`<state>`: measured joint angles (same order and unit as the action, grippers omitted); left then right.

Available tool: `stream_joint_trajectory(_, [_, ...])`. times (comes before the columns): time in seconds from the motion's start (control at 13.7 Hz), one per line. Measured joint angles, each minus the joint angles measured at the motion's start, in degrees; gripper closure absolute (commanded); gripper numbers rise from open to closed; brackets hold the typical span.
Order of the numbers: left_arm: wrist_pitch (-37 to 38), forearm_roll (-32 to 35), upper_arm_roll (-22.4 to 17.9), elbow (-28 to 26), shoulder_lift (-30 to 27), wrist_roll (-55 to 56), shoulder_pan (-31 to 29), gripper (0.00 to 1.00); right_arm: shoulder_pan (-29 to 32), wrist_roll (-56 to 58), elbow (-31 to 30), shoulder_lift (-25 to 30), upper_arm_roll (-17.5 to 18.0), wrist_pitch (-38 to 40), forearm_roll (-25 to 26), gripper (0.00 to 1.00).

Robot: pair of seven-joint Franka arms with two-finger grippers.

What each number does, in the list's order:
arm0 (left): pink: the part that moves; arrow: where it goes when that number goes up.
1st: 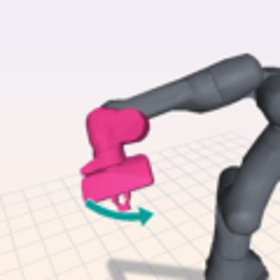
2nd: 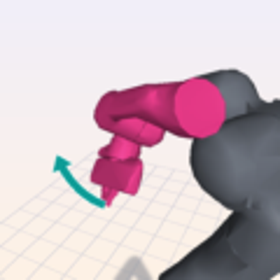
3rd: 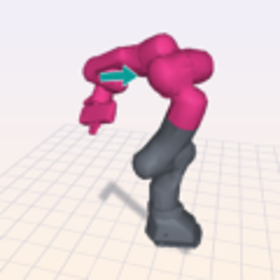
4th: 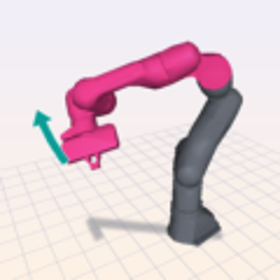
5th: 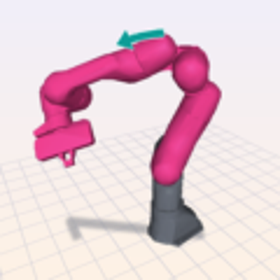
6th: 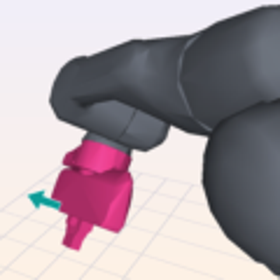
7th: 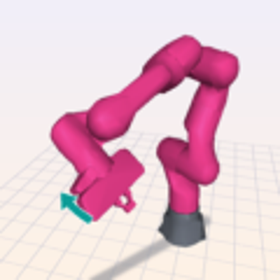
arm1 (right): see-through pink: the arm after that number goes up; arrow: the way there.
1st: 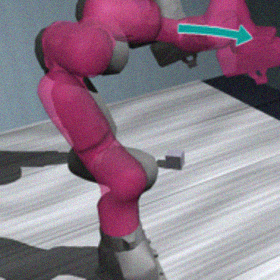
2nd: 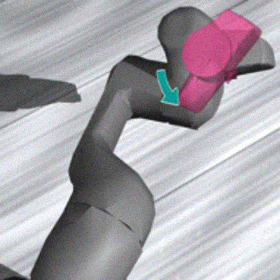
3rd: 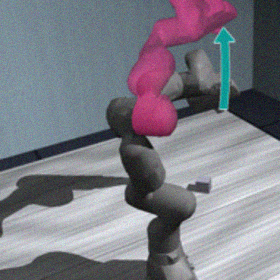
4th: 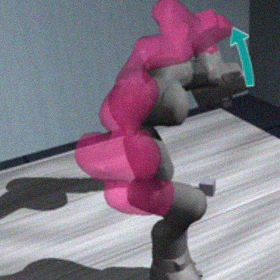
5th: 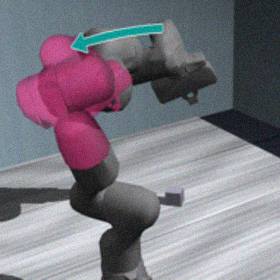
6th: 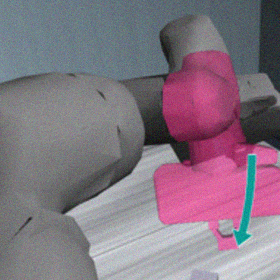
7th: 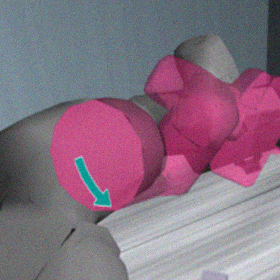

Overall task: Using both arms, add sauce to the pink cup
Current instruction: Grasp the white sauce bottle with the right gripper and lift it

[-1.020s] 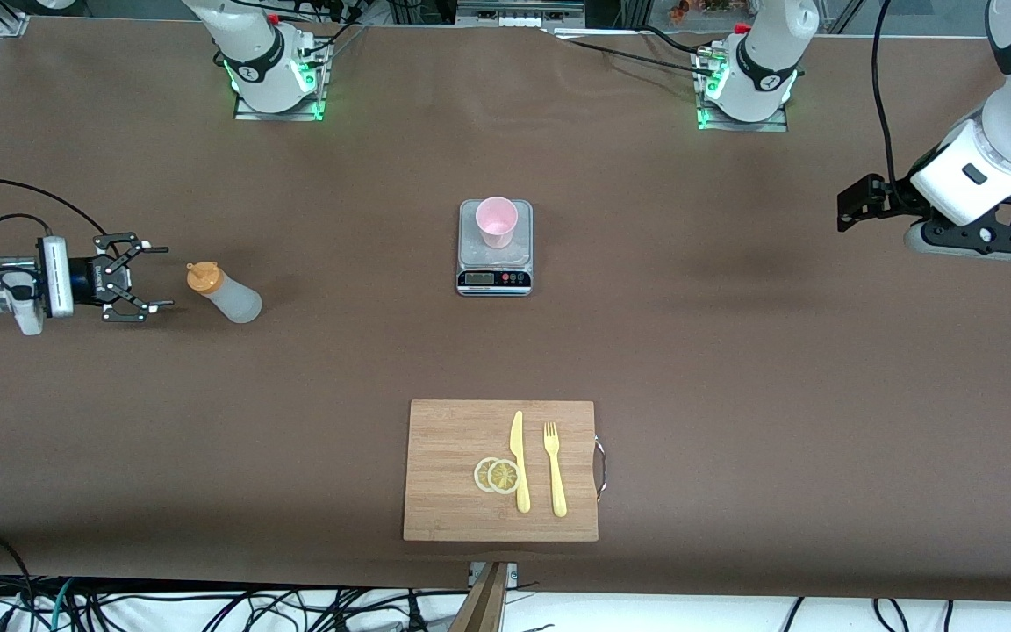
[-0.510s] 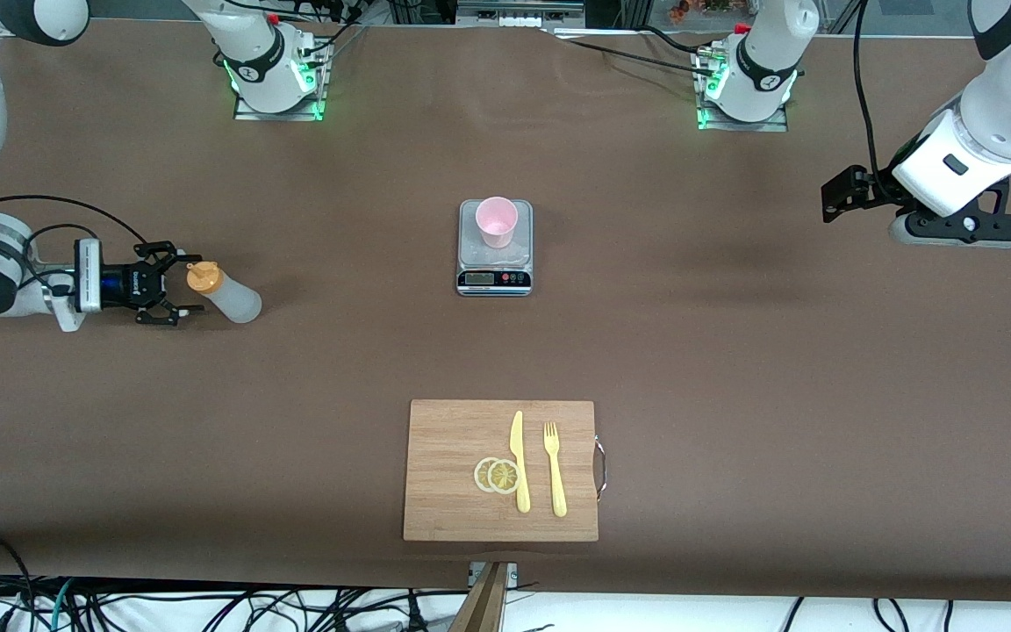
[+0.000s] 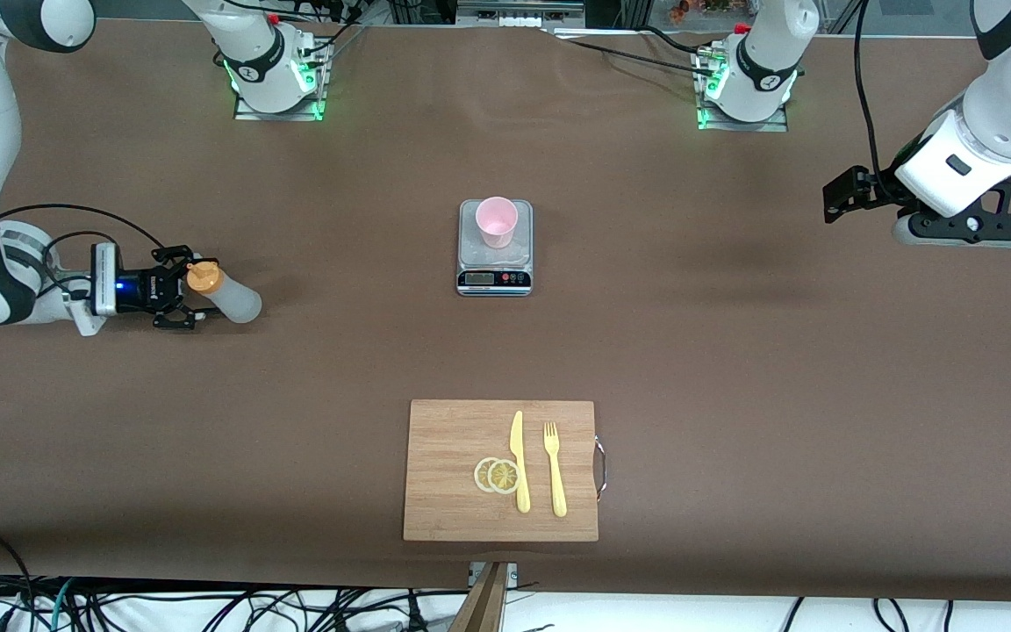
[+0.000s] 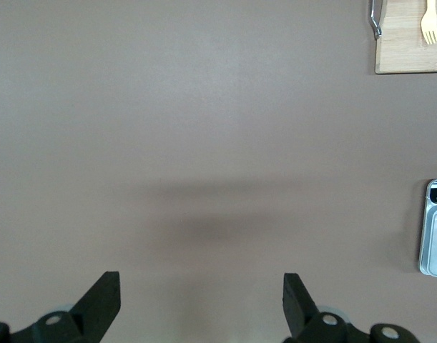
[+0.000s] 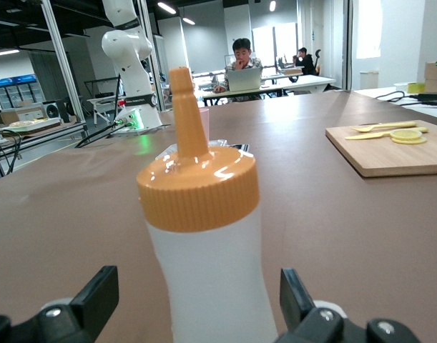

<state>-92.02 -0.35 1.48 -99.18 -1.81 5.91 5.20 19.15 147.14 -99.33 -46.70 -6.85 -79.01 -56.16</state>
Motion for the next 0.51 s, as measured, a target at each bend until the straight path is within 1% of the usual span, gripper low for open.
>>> stream_joint_trajectory(0.15, [0.01,0.0,0.0,0.0,0.0,0.12,0.0,0.0,-0.07,1.25,-0.02,-1.95,0.97,0.35,-0.46,0.0])
stream_joint_trajectory(0.22, [0.01,0.0,0.0,0.01,0.0,0.15,0.0,0.0,-0.11,2.13,-0.02,-2.96,1.41,0.36,-1.05,0.02])
stream_joint_trajectory(0.29, [0.01,0.0,0.0,0.01,0.0,0.17,0.0,0.0,-0.15,2.53,-0.02,-3.65,1.63,0.37,-1.35,0.11])
stream_joint_trajectory(0.36, [0.02,0.0,0.0,0.01,0.0,0.21,0.0,0.0,-0.23,2.7,-0.02,-4.04,1.69,0.42,-1.47,0.3])
stream_joint_trajectory(0.44, [0.02,0.0,0.0,0.01,0.0,0.23,0.0,0.0,-0.3,2.86,-0.01,-4.13,1.69,0.46,-1.55,0.63])
stream_joint_trajectory(0.51, [0.02,0.0,0.0,0.01,0.0,0.25,0.0,0.0,-0.33,2.86,0.07,-4.12,1.7,0.55,-1.6,0.74])
